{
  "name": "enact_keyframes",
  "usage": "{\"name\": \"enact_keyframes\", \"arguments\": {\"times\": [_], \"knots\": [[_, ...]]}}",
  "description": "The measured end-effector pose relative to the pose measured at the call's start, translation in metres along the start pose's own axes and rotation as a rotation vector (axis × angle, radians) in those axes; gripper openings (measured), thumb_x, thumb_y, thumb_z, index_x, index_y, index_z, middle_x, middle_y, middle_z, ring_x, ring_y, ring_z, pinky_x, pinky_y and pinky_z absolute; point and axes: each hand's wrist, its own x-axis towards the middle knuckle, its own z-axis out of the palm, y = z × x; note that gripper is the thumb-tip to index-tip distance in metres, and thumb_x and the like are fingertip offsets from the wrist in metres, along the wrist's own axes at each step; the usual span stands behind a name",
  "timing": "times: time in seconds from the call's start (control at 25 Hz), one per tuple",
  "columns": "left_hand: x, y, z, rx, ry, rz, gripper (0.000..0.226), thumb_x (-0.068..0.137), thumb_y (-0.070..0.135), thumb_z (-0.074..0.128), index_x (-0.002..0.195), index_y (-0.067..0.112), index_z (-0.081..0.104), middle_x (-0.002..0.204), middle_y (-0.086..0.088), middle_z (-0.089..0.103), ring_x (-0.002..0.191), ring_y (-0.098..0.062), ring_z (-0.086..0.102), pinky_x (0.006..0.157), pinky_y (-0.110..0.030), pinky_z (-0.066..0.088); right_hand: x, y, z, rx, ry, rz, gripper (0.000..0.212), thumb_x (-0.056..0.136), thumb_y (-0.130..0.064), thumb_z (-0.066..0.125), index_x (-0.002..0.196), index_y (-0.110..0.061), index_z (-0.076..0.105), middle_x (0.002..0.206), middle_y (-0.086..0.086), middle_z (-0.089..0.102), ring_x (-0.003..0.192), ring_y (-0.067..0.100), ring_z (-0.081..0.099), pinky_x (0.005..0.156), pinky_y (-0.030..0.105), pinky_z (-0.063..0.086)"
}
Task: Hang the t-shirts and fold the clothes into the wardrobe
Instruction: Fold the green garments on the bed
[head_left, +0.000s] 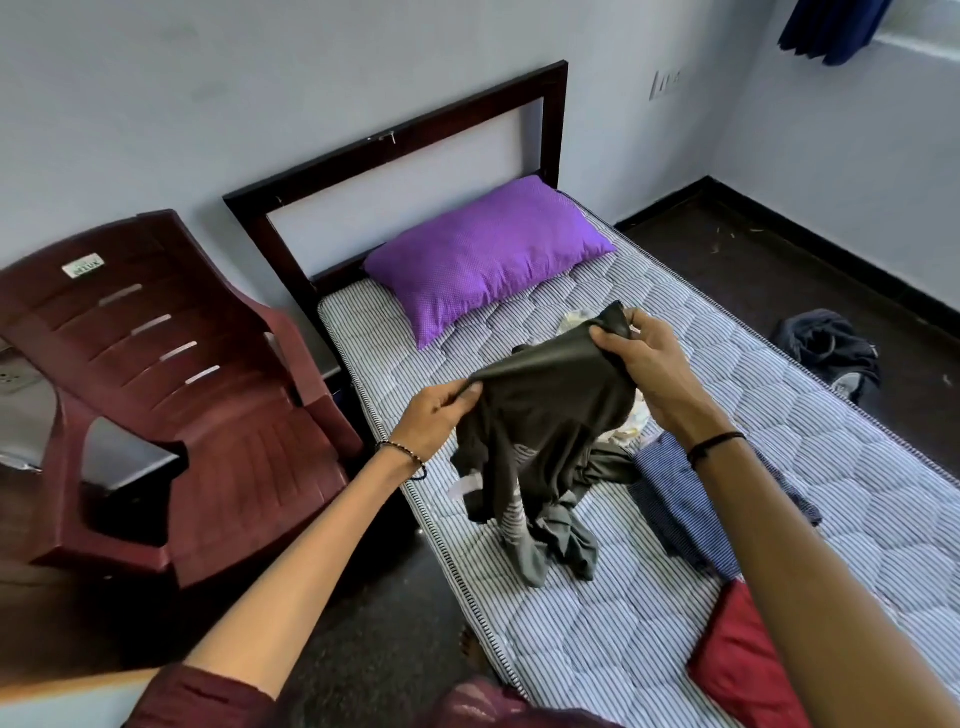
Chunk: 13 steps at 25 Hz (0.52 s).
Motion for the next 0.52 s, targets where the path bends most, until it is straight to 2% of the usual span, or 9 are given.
{"name": "enact_keyframes", "arguments": {"times": [0.08,0.2,0.28,0.36,0.4,0.44,0.52], "knots": [[0.001,0.008,-0.003,-0.098,0.04,0.022,0.021,0.093,0.043,0.061,0.101,0.03,0.075,0.106,-0.009,0.074,0.104,-0.024,0.068,0.096,-0.039,0.05,-0.001,0.002,0.001,-0.021,0.031,0.011,0.025,0.096,-0.015,0.069,0.115,-0.003,0.059,0.096,0.012,0.069,0.086,0.022,0.066,0.071,0.026,0.057],[0.001,0.016,0.001,-0.136,0.071,0.044,0.018,0.098,0.03,0.059,0.095,0.019,0.073,0.096,-0.005,0.074,0.092,-0.017,0.068,0.088,-0.038,0.051,-0.008,-0.001,0.005,-0.09,0.028,-0.032,0.026,0.093,-0.024,0.075,0.112,-0.01,0.063,0.096,0.008,0.073,0.087,0.021,0.069,0.075,0.03,0.056],[0.002,0.025,0.006,-0.141,0.065,0.074,0.019,0.097,0.028,0.061,0.09,0.016,0.074,0.088,-0.003,0.072,0.086,-0.015,0.066,0.083,-0.035,0.05,-0.015,-0.005,0.011,-0.157,-0.051,-0.09,0.03,0.088,-0.03,0.08,0.113,-0.018,0.068,0.099,0.008,0.073,0.089,0.015,0.072,0.079,0.026,0.056],[0.001,0.039,0.013,-0.196,0.034,0.103,0.019,0.094,0.024,0.065,0.088,0.01,0.075,0.085,-0.007,0.072,0.083,-0.016,0.065,0.08,-0.033,0.05,-0.022,-0.008,0.021,-0.255,-0.226,-0.111,0.04,0.087,-0.033,0.082,0.123,-0.024,0.068,0.099,0.018,0.071,0.093,0.014,0.073,0.084,0.024,0.058],[0.0,0.047,0.016,-0.213,0.02,0.115,0.018,0.093,0.023,0.067,0.088,0.008,0.076,0.085,-0.01,0.073,0.083,-0.017,0.066,0.079,-0.032,0.051,-0.025,-0.008,0.027,-0.294,-0.333,-0.086,0.043,0.087,-0.035,0.082,0.126,-0.024,0.068,0.103,0.026,0.07,0.099,0.019,0.074,0.091,0.032,0.059],[0.001,0.053,0.019,-0.22,0.009,0.121,0.018,0.091,0.022,0.069,0.088,0.006,0.077,0.087,-0.012,0.074,0.083,-0.018,0.067,0.08,-0.031,0.052,-0.027,-0.007,0.033,-0.322,-0.426,-0.048,0.045,0.086,-0.039,0.082,0.125,-0.02,0.069,0.109,0.032,0.068,0.104,0.028,0.073,0.1,0.044,0.056],[0.003,0.062,0.022,-0.233,-0.007,0.127,0.024,0.088,0.029,0.072,0.086,0.006,0.075,0.086,-0.012,0.073,0.082,-0.017,0.067,0.08,-0.03,0.052,-0.031,-0.006,0.04,-0.339,-0.493,0.008,0.046,0.086,-0.042,0.082,0.114,-0.007,0.073,0.113,0.04,0.063,0.1,0.038,0.069,0.105,0.062,0.044]]}}
